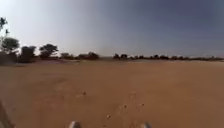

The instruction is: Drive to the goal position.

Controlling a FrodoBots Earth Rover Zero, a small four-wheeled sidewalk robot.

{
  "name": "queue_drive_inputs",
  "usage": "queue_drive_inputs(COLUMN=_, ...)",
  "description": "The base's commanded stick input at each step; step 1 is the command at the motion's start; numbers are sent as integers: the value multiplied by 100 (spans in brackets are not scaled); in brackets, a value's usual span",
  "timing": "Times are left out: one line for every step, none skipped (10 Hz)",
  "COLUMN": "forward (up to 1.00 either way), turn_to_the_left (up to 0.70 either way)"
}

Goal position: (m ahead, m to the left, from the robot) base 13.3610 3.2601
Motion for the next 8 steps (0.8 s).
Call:
queue_drive_inputs(forward=70, turn_to_the_left=0)
queue_drive_inputs(forward=70, turn_to_the_left=0)
queue_drive_inputs(forward=70, turn_to_the_left=0)
queue_drive_inputs(forward=70, turn_to_the_left=0)
queue_drive_inputs(forward=70, turn_to_the_left=0)
queue_drive_inputs(forward=70, turn_to_the_left=0)
queue_drive_inputs(forward=70, turn_to_the_left=0)
queue_drive_inputs(forward=70, turn_to_the_left=0)
